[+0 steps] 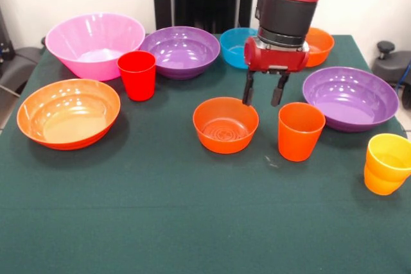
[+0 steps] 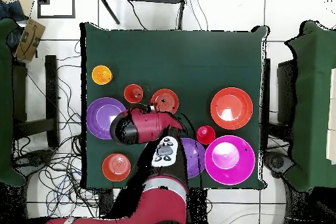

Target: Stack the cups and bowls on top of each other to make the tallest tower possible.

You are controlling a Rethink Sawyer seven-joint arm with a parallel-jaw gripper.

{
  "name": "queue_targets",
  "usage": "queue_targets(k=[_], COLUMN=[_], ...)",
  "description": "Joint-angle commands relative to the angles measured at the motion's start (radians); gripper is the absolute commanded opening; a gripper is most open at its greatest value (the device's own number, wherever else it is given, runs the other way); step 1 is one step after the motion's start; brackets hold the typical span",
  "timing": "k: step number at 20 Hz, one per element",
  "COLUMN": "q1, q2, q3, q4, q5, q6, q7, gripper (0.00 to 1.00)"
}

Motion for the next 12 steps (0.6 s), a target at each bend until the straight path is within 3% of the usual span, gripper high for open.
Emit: queue_targets(k=[1,6,12], q1=[-0.129,-0.114,-0.063], q2=[-0.068,-0.086,-0.094], q3=[0.157,0.172,0.156], q4=[0.072,0.06,-0.024], q5=[-0.021,0.022,0.092], q6=[0.11,0.174,0.307], q7=[0.037,0.068,0.116], gripper=[1.0,1.0,1.0])
